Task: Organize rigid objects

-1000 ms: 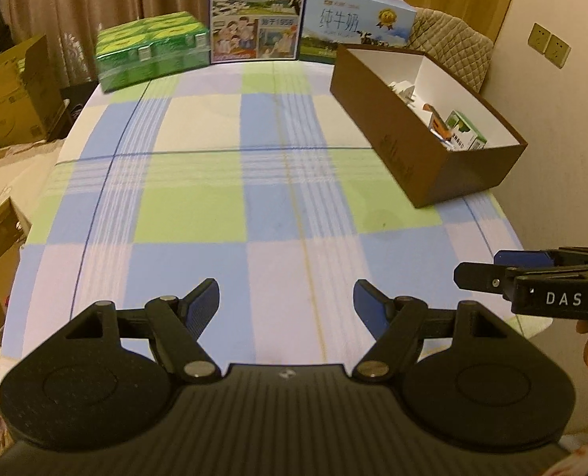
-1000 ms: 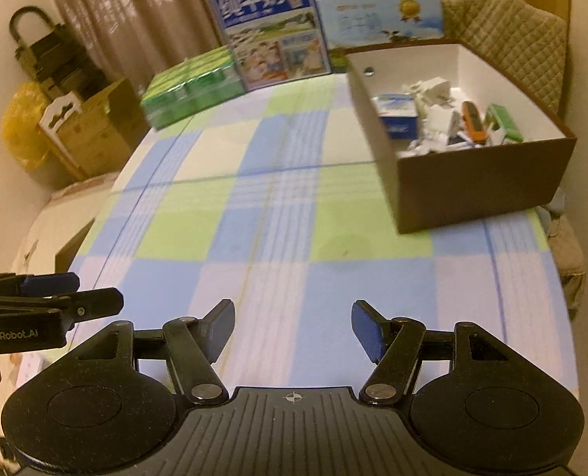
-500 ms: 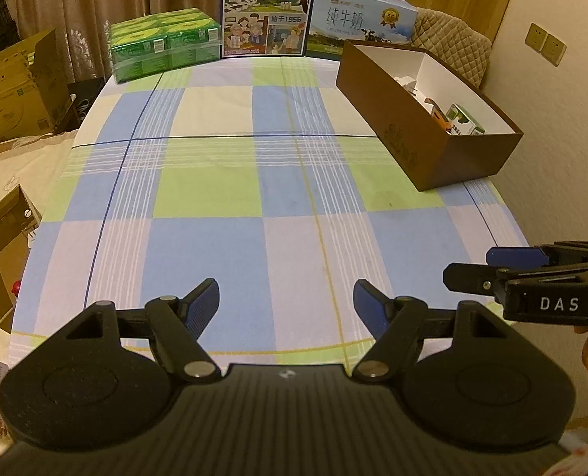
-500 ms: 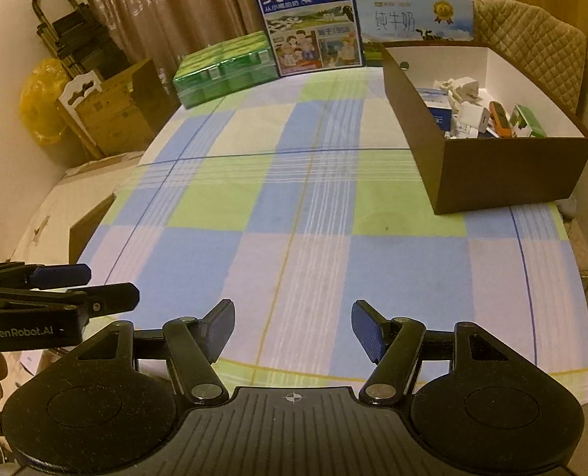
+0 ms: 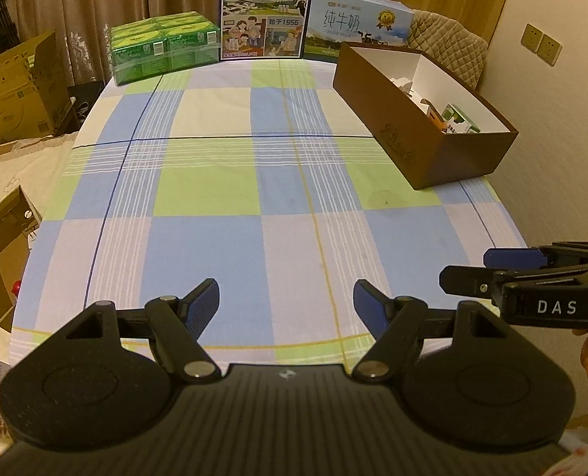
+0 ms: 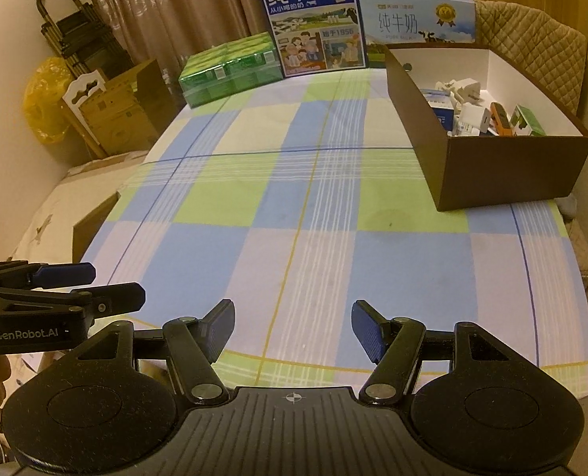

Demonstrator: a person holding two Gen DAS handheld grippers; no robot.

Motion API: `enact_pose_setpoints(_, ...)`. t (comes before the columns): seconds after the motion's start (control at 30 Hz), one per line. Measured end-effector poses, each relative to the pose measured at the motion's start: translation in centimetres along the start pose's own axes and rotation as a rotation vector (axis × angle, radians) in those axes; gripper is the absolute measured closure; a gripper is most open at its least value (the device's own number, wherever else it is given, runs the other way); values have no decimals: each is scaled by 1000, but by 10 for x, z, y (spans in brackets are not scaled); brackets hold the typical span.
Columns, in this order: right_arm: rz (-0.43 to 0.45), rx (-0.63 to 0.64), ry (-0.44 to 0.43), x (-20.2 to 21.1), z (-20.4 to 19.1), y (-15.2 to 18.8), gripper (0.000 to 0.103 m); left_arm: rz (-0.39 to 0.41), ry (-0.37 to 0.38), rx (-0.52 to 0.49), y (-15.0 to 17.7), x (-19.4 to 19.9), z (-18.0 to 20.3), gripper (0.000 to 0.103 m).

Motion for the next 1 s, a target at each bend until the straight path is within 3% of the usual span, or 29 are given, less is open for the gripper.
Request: enact_pose_setpoints(1.0, -6, -2, -3, 1, 0, 3, 41, 1, 2, 1, 1, 1, 4, 32)
Point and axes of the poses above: each gripper's, at about its wrist camera, not at the fingertips, and x roughly against the way its jaws point, z to its right, y to its underside, the point moved 8 cm from there along -x, roughly the way its jaws point, and after that the axes turned 14 degrees about x, right-handed, at the moved point
